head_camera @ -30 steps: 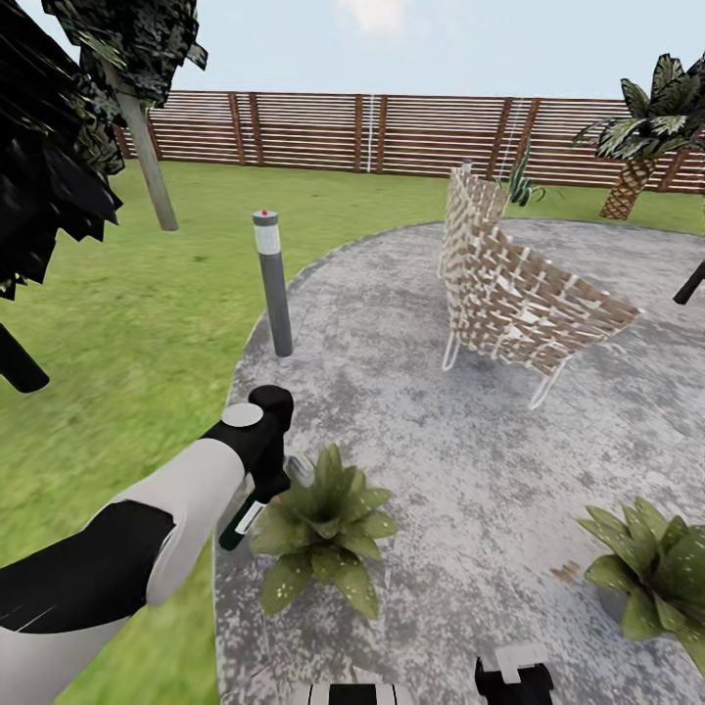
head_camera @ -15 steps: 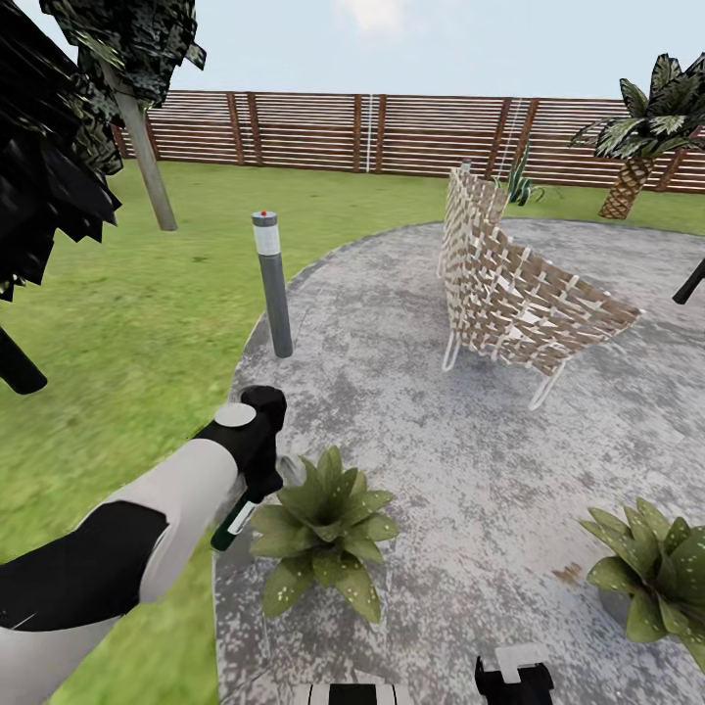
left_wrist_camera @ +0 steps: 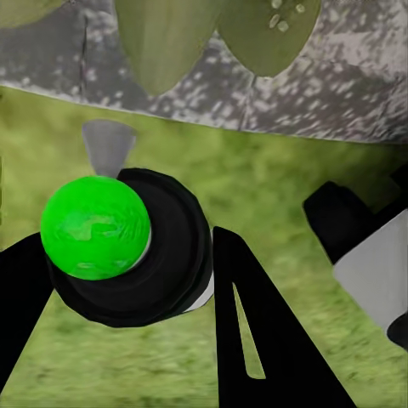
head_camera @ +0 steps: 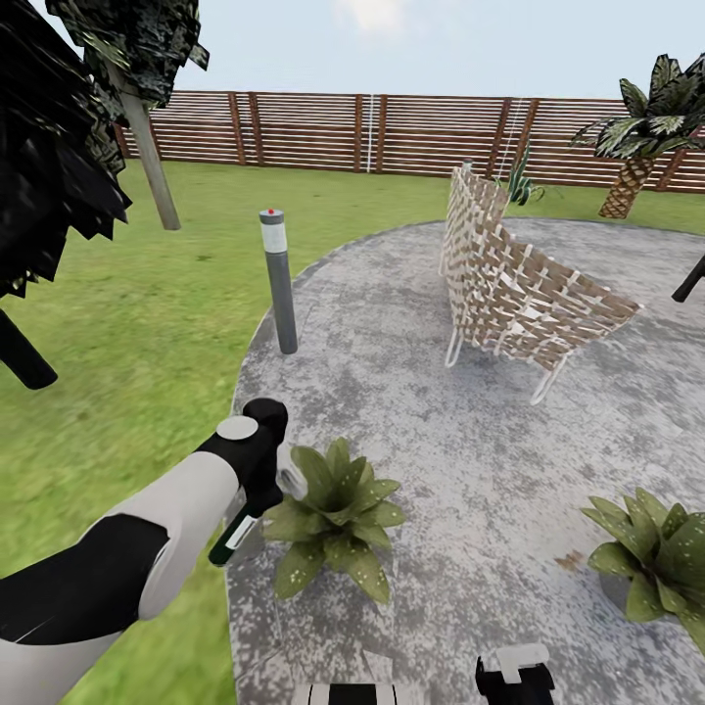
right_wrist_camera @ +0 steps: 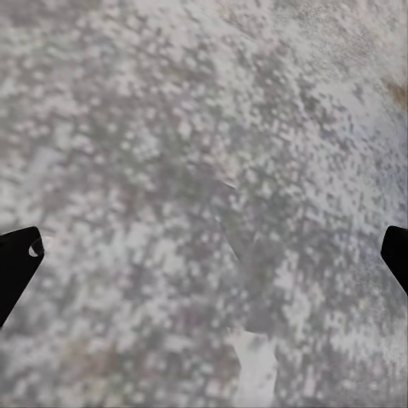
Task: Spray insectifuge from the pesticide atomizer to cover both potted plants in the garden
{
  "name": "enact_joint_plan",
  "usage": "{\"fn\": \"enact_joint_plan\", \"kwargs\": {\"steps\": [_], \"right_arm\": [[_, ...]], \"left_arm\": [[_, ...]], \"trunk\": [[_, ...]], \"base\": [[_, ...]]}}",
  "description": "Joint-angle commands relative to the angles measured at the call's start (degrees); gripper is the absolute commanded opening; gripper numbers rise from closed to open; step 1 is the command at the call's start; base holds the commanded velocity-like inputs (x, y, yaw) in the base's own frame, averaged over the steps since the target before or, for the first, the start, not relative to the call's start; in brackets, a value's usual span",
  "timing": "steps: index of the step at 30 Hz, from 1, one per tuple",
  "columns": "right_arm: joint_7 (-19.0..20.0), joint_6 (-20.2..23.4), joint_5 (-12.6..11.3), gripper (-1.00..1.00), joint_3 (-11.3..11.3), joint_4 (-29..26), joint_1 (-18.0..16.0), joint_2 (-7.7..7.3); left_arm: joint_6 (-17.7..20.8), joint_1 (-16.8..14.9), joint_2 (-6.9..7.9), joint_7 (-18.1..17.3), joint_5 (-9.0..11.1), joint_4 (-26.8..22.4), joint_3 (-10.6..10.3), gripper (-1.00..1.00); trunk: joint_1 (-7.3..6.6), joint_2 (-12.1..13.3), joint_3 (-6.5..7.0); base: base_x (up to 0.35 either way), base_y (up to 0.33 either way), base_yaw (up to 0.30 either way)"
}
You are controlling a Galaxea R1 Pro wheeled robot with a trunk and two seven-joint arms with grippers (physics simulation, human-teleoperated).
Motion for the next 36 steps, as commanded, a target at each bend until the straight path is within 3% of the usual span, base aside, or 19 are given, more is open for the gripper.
{"fn": "enact_joint_plan", "kwargs": {"steps": [1, 8, 13, 22, 24, 28, 36], "right_arm": [[-0.24, -0.13, 0.56, 1.00, -0.32, 0.07, -0.03, 0.00], [-0.24, -0.13, 0.56, 1.00, -0.32, 0.07, -0.03, 0.00], [-0.24, -0.13, 0.56, 1.00, -0.32, 0.07, -0.03, 0.00], [-0.24, -0.13, 0.56, 1.00, -0.33, 0.07, -0.03, 0.00], [-0.23, -0.13, 0.56, 1.00, -0.32, 0.05, -0.03, 0.00], [-0.24, -0.13, 0.56, 1.00, -0.32, 0.07, -0.03, 0.00], [-0.24, -0.13, 0.56, 1.00, -0.32, -0.01, -0.03, 0.00]], "left_arm": [[0.63, -0.03, 0.04, -0.56, -0.57, -0.38, -0.26, -1.00], [1.21, -0.99, 0.04, -0.56, -1.03, -0.77, -0.08, -1.00], [0.76, -1.07, 2.64, -0.56, -1.14, -3.24, -0.05, -1.00], [1.32, -1.08, 0.81, -0.56, -1.01, -5.00, -0.59, -1.00], [1.31, -1.40, 1.25, -0.56, -1.07, -5.81, -0.57, -1.00], [1.20, -1.10, 3.84, -0.56, -1.03, -7.68, -0.54, -1.00], [1.30, -0.15, 3.77, -0.56, -1.01, -7.74, -0.54, -1.00]], "trunk": [[-0.01, -0.02, -0.05], [-0.01, -0.02, -0.05], [-0.01, -0.02, -0.05], [-0.01, -0.02, -0.05], [-0.01, -0.02, -0.05], [-0.01, -0.02, -0.05], [-0.01, -0.02, -0.05]], "base": [[0.002, 0.008, 0.000], [0.000, 0.001, 0.000], [0.000, 0.000, 0.000], [0.000, 0.000, 0.000], [0.000, 0.000, 0.000], [0.000, 0.000, 0.000], [-0.075, 0.139, 0.000]]}}
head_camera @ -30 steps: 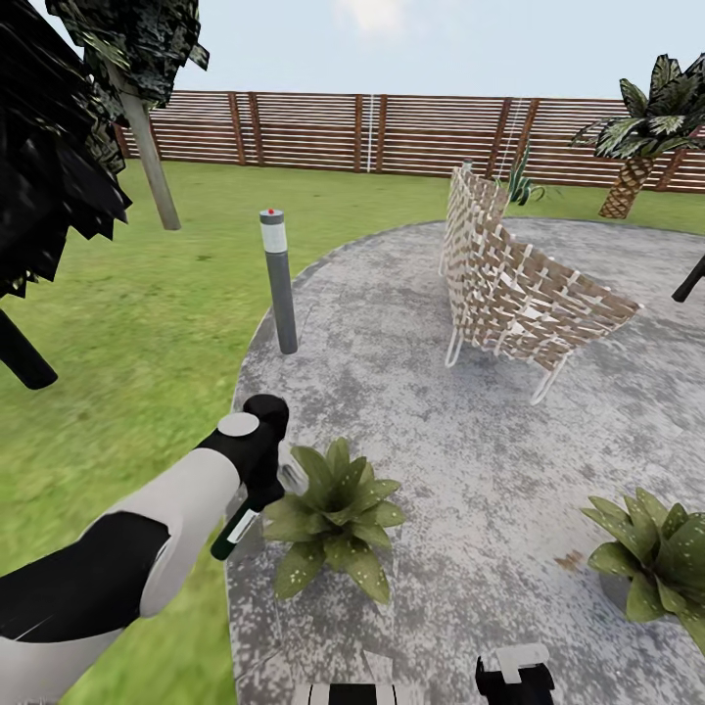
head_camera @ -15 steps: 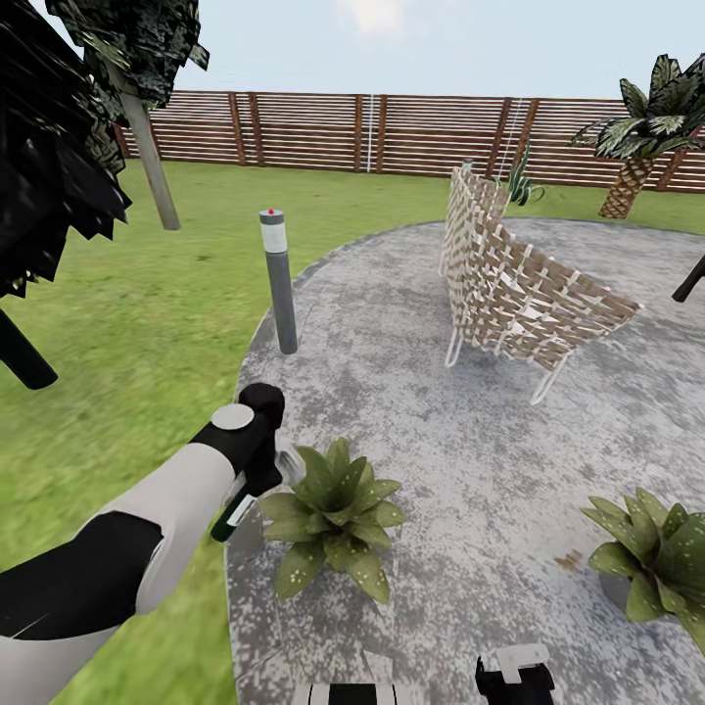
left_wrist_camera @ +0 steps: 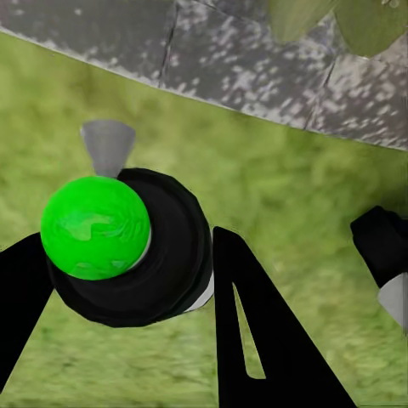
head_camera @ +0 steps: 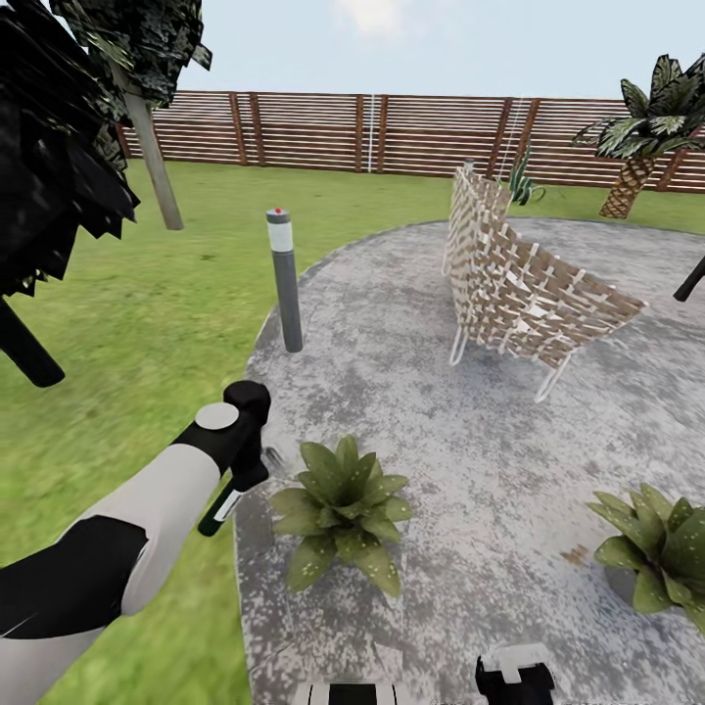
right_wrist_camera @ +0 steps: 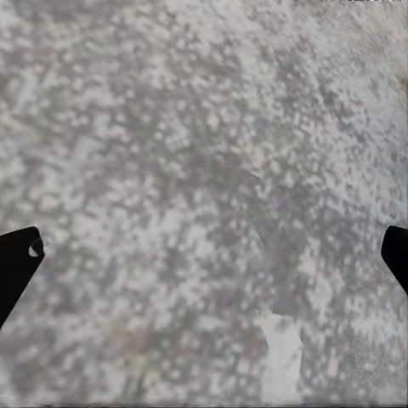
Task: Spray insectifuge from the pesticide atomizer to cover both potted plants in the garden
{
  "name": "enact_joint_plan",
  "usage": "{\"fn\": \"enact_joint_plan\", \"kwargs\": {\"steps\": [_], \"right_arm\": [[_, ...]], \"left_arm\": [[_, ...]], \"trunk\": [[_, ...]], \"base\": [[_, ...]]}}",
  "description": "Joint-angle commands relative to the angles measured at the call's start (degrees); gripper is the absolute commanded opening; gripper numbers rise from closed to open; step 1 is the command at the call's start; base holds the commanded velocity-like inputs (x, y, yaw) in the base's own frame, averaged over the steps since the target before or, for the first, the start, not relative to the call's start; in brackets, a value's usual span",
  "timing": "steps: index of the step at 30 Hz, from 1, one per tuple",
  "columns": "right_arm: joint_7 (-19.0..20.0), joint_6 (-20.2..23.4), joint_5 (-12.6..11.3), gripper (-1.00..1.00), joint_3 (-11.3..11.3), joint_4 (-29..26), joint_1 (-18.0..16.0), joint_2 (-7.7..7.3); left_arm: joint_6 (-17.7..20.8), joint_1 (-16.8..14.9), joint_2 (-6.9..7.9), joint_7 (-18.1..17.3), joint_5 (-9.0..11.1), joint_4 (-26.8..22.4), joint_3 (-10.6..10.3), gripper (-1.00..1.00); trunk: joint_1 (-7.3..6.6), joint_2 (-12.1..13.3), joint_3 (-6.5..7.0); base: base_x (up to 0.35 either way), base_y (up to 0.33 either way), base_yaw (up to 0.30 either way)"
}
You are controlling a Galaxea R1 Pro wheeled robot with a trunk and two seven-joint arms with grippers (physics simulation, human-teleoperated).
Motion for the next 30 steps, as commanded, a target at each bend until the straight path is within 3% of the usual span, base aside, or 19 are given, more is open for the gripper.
{"fn": "enact_joint_plan", "kwargs": {"steps": [1, 6, 13, 18, 21, 27, 30], "right_arm": [[-0.28, -0.15, 0.57, 1.00, -0.32, 0.06, -0.03, -0.01], [-0.28, -0.15, 0.56, 1.00, -0.32, 0.05, -0.03, -0.01], [-0.28, -0.15, 0.55, 1.00, -0.32, 0.04, -0.02, 0.01], [-0.28, -0.15, 0.55, 1.00, -0.32, 0.07, -0.03, 0.00], [-0.28, -0.15, 0.56, 1.00, -0.33, 0.06, -0.02, -0.07], [-0.28, -0.24, 0.57, 1.00, -0.32, 0.09, -0.03, -0.40], [-0.28, -0.24, 0.57, 1.00, -0.32, 0.13, -0.03, -0.44]], "left_arm": [[0.61, 0.20, 0.02, -0.54, -0.43, -0.06, -0.12, -1.00], [0.61, 2.67, 0.49, -0.54, -0.45, -0.10, -0.04, -1.00], [0.70, 6.64, 0.59, -0.54, -0.07, -0.12, 0.18, -1.00], [0.77, 7.04, 0.39, -0.54, 0.31, 0.05, 0.31, -1.00], [0.79, 9.15, 0.33, -0.54, 0.43, -0.07, 0.33, -1.00], [1.62, 11.87, -0.48, -0.54, 0.51, -0.68, 0.44, -1.00], [1.86, 11.96, -2.60, -0.54, 0.95, -3.43, 0.64, -1.00]], "trunk": [[-0.02, -0.02, -0.04], [-0.02, -0.02, -0.04], [-0.02, -0.02, -0.04], [-0.02, -0.02, -0.04], [-0.02, -0.02, -0.04], [-0.02, -0.02, -0.04], [-0.02, -0.02, -0.04]], "base": [[-0.009, 0.313, -0.074], [0.020, 0.321, -0.246], [-0.221, 0.222, -0.278], [-0.025, 0.310, -0.044], [0.191, 0.263, -0.003], [0.042, 0.049, 0.000], [0.001, 0.001, 0.000]]}}
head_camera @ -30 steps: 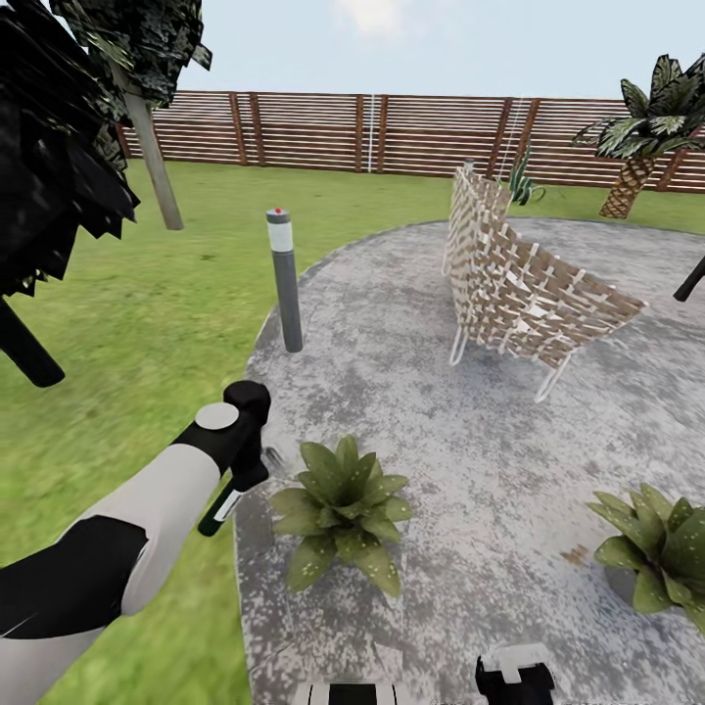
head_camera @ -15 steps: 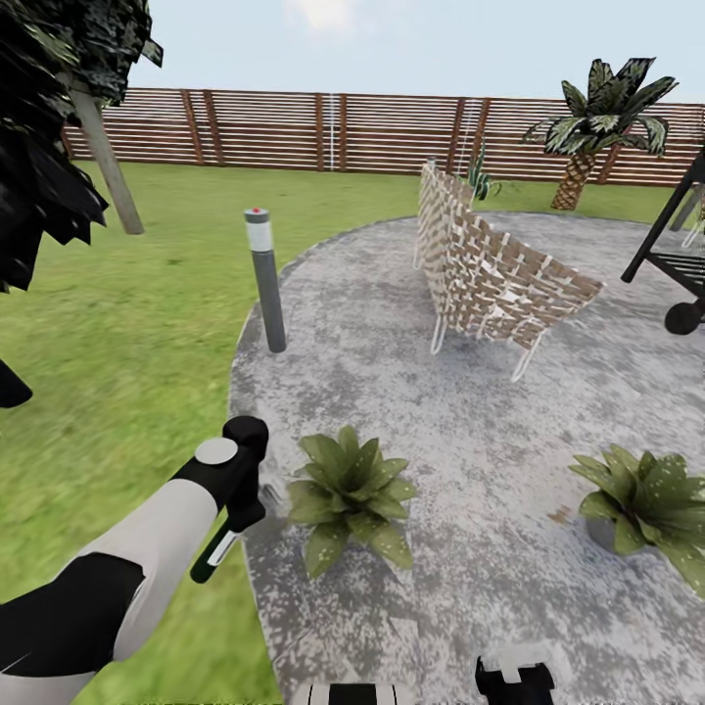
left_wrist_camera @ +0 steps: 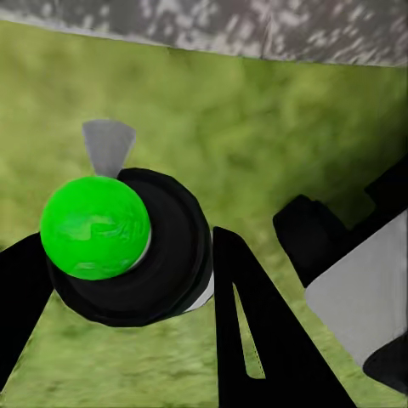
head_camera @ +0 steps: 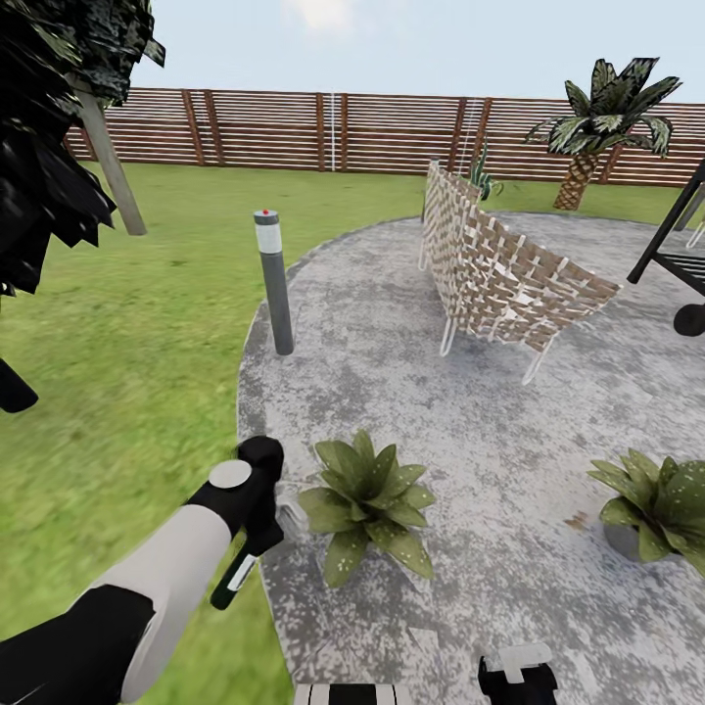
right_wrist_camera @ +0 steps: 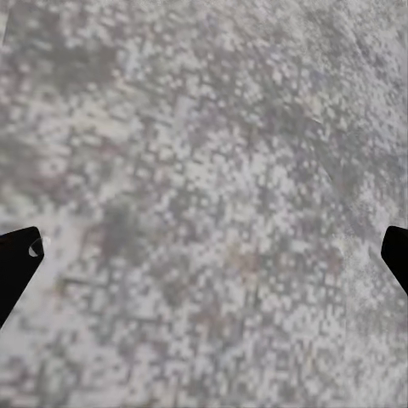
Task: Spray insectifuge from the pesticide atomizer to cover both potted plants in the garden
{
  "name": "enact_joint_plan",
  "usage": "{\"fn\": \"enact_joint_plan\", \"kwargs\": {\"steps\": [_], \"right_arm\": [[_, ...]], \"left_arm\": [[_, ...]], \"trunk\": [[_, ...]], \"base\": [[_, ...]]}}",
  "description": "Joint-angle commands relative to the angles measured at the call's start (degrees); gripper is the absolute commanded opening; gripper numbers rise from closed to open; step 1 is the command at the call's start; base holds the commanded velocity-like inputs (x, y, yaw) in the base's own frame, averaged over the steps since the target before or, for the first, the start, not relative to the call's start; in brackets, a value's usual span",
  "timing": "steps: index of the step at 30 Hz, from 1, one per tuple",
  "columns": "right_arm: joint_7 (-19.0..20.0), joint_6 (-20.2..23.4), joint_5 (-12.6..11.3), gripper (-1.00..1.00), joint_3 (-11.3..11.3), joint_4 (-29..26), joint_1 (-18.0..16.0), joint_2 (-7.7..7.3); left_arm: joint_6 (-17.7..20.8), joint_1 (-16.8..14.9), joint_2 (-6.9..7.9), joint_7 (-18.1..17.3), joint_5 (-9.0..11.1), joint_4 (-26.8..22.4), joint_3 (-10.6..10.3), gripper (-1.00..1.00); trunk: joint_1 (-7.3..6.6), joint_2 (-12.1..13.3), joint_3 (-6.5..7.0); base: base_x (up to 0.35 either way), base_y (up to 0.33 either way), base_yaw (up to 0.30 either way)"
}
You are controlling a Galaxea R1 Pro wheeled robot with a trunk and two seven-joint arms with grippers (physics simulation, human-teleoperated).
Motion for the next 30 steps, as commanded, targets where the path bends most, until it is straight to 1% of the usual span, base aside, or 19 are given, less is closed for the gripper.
{"fn": "enact_joint_plan", "kwargs": {"steps": [1, 4, 5, 7, 9, 11, 14, 15, 17, 19, 21, 24, 25, 28, 30], "right_arm": [[-0.24, -0.13, 0.57, 1.00, -0.32, 0.07, -0.03, 0.00], [-0.24, -0.13, 0.57, 1.00, -0.32, 0.07, -0.03, 0.00], [-0.24, -0.13, 0.57, 1.00, -0.32, 0.07, -0.02, 0.00], [-0.24, -0.13, 0.57, 1.00, -0.32, 0.08, -0.03, 0.00], [-0.24, -0.13, 0.57, 1.00, -0.32, 0.08, -0.03, 0.00], [-0.24, -0.13, 0.57, 1.00, -0.32, 0.08, -0.03, 0.00], [-0.24, -0.13, 0.57, 1.00, -0.32, 0.08, -0.03, 0.00], [-0.24, -0.13, 0.57, 1.00, -0.32, 0.08, -0.03, 0.00], [-0.24, -0.13, 0.57, 1.00, -0.32, 0.08, -0.03, 0.00], [-0.24, -0.13, 0.57, 1.00, -0.32, 0.08, -0.03, 0.00], [-0.24, -0.13, 0.57, 1.00, -0.32, 0.08, -0.03, 0.00], [-0.24, -0.13, 0.57, 1.00, -0.32, 0.08, 0.00, 0.00], [-0.24, -0.13, 0.57, 1.00, -0.32, 0.08, -0.02, 0.00], [-0.24, -0.13, 0.57, 1.00, -0.32, 0.08, -0.02, -0.03], [-0.24, -0.13, 0.53, 1.00, -0.32, 0.03, -0.01, -0.32]], "left_arm": [[0.62, 0.00, -0.47, -0.57, 0.48, -0.56, -0.09, -1.00], [0.61, -0.01, -0.50, -0.57, 3.81, -1.04, -0.19, -1.00], [0.61, -0.06, -0.34, -0.57, 4.45, -1.13, -0.02, -1.00], [0.61, -0.09, -0.10, -0.57, 4.85, -1.21, 1.28, -1.00], [0.61, -0.10, 0.42, -0.57, 4.67, -1.18, 2.63, -1.00], [0.61, -0.06, 2.29, -0.57, 4.58, -1.17, 3.15, -1.00], [0.61, 0.05, 4.55, -0.57, 4.44, -1.16, 3.19, -1.00], [0.59, 0.06, 4.96, -0.57, 4.43, -1.16, 3.14, -1.00], [0.60, 0.07, 5.09, -0.57, 4.42, -1.16, 2.91, -1.00], [0.65, 0.07, 4.85, -0.57, 4.46, -1.16, 2.82, -1.00], [0.68, 0.07, 3.83, -0.57, 4.44, -1.19, 2.97, -1.00], [0.62, 0.08, 3.08, -0.57, 4.41, -1.12, 2.95, -1.00], [0.59, 0.12, 3.11, -0.57, 4.41, -1.11, 2.90, -1.00], [0.43, 0.21, 3.96, -0.57, 4.42, -1.18, 3.00, -1.00], [0.50, 0.17, 3.95, -0.57, 4.41, -1.23, 2.93, -1.00]], "trunk": [[-0.01, -0.02, -0.05], [-0.01, -0.02, -0.05], [-0.01, -0.02, -0.05], [-0.01, -0.02, -0.05], [-0.01, -0.02, -0.05], [-0.01, -0.02, -0.05], [-0.01, -0.02, -0.05], [-0.01, -0.02, -0.05], [-0.01, -0.02, -0.05], [-0.01, -0.02, -0.05], [-0.01, -0.02, -0.05], [-0.01, -0.02, -0.05], [-0.01, -0.02, -0.05], [-0.01, -0.02, -0.05], [-0.01, -0.02, -0.05]], "base": [[0.000, 0.000, 0.000], [0.000, 0.000, 0.000], [0.000, 0.000, 0.000], [0.000, 0.000, 0.000], [0.000, 0.000, 0.000], [0.000, 0.000, 0.000], [0.000, 0.000, -0.027], [0.000, 0.000, -0.165], [0.000, 0.000, -0.216], [0.000, 0.000, -0.250], [0.000, 0.000, -0.180], [0.000, 0.000, -0.053], [0.000, 0.000, -0.012], [-0.060, -0.036, -0.003], [-0.271, -0.116, 0.000]]}}
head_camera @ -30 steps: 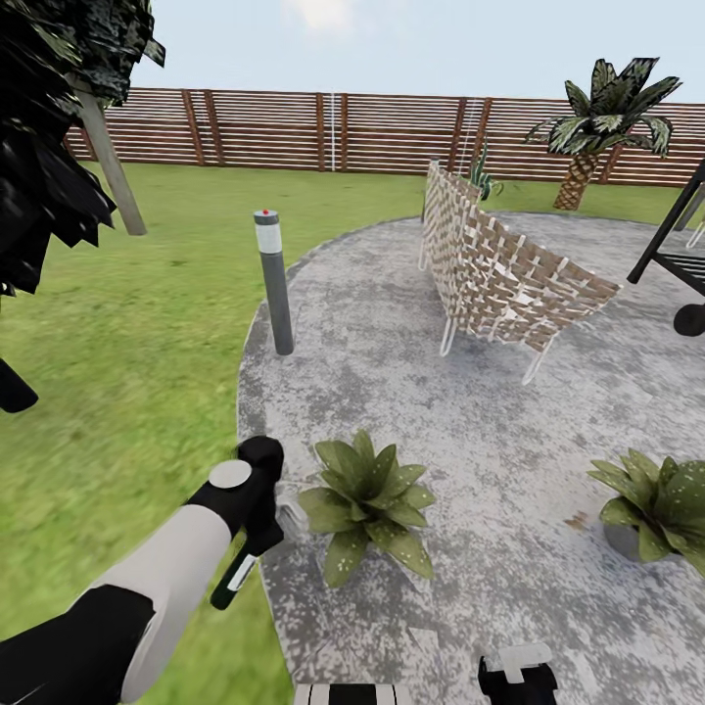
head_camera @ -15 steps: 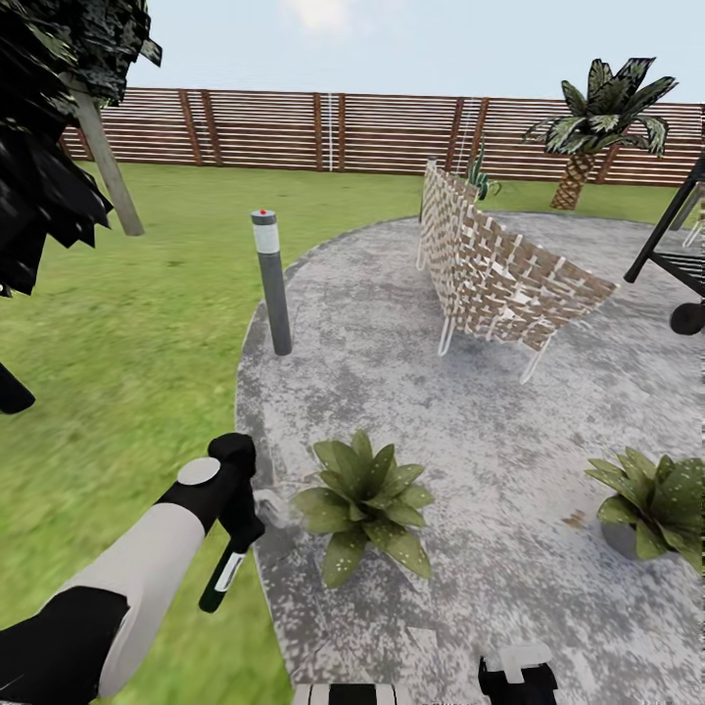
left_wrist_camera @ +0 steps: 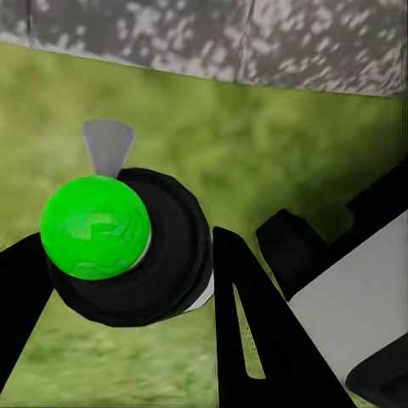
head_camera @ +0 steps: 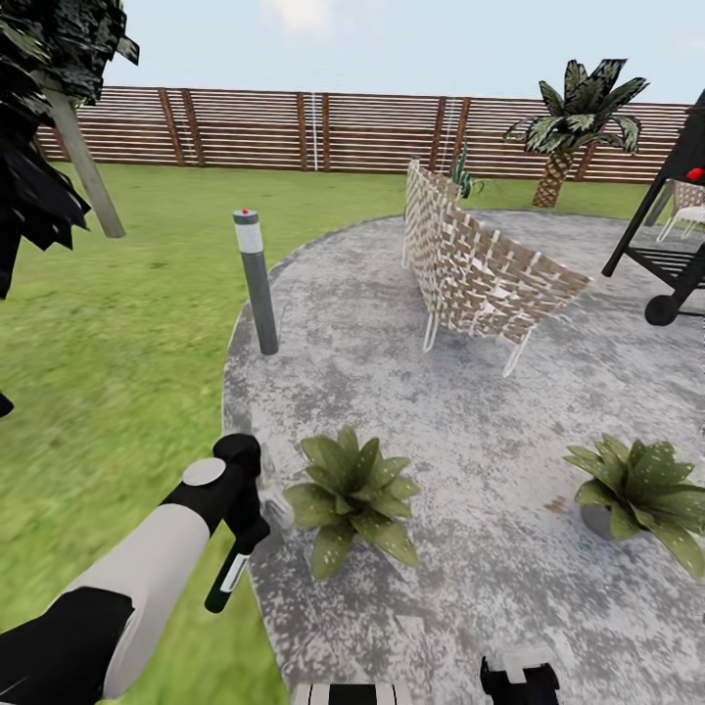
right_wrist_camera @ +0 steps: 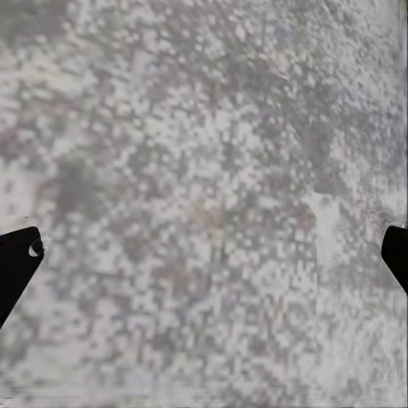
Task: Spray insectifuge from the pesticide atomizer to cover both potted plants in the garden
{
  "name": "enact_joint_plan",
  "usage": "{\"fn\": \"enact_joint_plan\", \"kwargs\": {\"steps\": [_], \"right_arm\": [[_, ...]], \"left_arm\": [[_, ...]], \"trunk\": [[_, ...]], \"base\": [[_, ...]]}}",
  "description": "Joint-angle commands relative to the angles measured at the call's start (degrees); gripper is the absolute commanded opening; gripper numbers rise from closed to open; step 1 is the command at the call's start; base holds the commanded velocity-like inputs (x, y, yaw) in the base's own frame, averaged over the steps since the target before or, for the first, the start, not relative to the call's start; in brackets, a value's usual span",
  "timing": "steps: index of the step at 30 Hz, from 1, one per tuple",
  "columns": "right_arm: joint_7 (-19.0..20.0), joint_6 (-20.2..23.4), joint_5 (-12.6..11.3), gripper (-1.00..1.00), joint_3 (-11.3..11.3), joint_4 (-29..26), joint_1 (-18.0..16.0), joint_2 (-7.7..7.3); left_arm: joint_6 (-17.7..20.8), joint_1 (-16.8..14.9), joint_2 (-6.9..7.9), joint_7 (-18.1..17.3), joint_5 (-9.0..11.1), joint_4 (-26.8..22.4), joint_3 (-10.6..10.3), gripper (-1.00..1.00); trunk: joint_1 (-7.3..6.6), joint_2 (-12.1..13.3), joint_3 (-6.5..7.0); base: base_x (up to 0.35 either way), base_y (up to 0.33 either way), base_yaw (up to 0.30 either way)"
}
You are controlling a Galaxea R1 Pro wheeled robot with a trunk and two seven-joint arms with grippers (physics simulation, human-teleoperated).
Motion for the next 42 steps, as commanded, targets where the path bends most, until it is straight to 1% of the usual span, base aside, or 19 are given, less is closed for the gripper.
{"fn": "enact_joint_plan", "kwargs": {"steps": [1, 6, 15, 19, 23, 27, 34, 37, 39, 42], "right_arm": [[-0.24, -0.12, 0.48, 1.00, -0.31, -0.01, 0.00, -0.07], [-0.31, -0.21, 0.43, 1.00, -0.31, 0.02, -0.04, -0.13], [-0.31, -0.21, 0.43, 1.00, -0.31, 0.02, -0.04, -0.13], [-0.31, -0.21, 0.44, 1.00, -0.31, 0.04, -0.01, -0.16], [-0.32, -0.21, 0.51, 1.00, -0.31, 0.09, -0.01, -0.20], [-0.32, -0.21, 0.38, 1.00, -0.31, 0.02, 0.00, 0.06], [-0.27, -0.21, 0.41, 1.00, -0.31, 0.03, -0.01, -0.04], [-0.27, -0.21, 0.42, 1.00, -0.31, 0.02, -0.02, -0.06], [-0.28, -0.21, 0.42, 1.00, -0.31, 0.05, -0.02, -0.05], [-0.27, -0.21, 0.42, 1.00, -0.31, 0.07, -0.02, -0.04]], "left_arm": [[0.61, -0.03, -0.07, -0.58, -0.54, -0.06, -0.08, -1.00], [0.62, -0.04, -0.23, -0.58, -0.54, 0.02, -0.10, -1.00], [0.62, -0.04, -0.07, -0.58, -0.52, 0.05, 0.18, -1.00], [0.62, -0.04, -0.06, -0.58, -0.49, 0.02, 0.20, -1.00], [0.62, -0.04, -0.22, -0.58, -0.47, 0.02, -0.26, -1.00], [0.62, -0.04, -0.27, -0.58, -0.47, -0.04, -0.35, -1.00], [0.62, -0.03, -0.35, -0.58, -0.62, -0.14, -0.52, -1.00], [0.55, -0.03, -0.50, -0.58, -0.70, -0.15, -0.64, -1.00], [0.46, -0.04, -0.56, -0.58, -1.23, -0.12, -1.17, -1.00], [0.47, -0.10, -0.92, -0.58, -1.94, -0.08, -2.90, -1.00]], "trunk": [[-0.04, -0.02, -0.04], [-0.04, -0.02, -0.04], [-0.04, -0.02, -0.04], [-0.04, -0.02, -0.04], [-0.04, -0.02, -0.04], [-0.04, -0.02, -0.04], [-0.04, -0.02, 0.26], [-0.04, -0.02, 0.40], [-0.04, -0.02, 0.49], [-0.04, -0.02, 0.63]], "base": [[-0.318, -0.034, 0.000], [-0.183, 0.251, -0.034], [0.004, 0.334, -0.248], [0.184, 0.297, -0.108], [0.239, 0.265, -0.006], [0.277, 0.206, 0.000], [0.041, 0.318, -0.254], [0.211, 0.155, -0.267], [0.120, 0.042, -0.267], [0.031, 0.011, -0.267]]}}
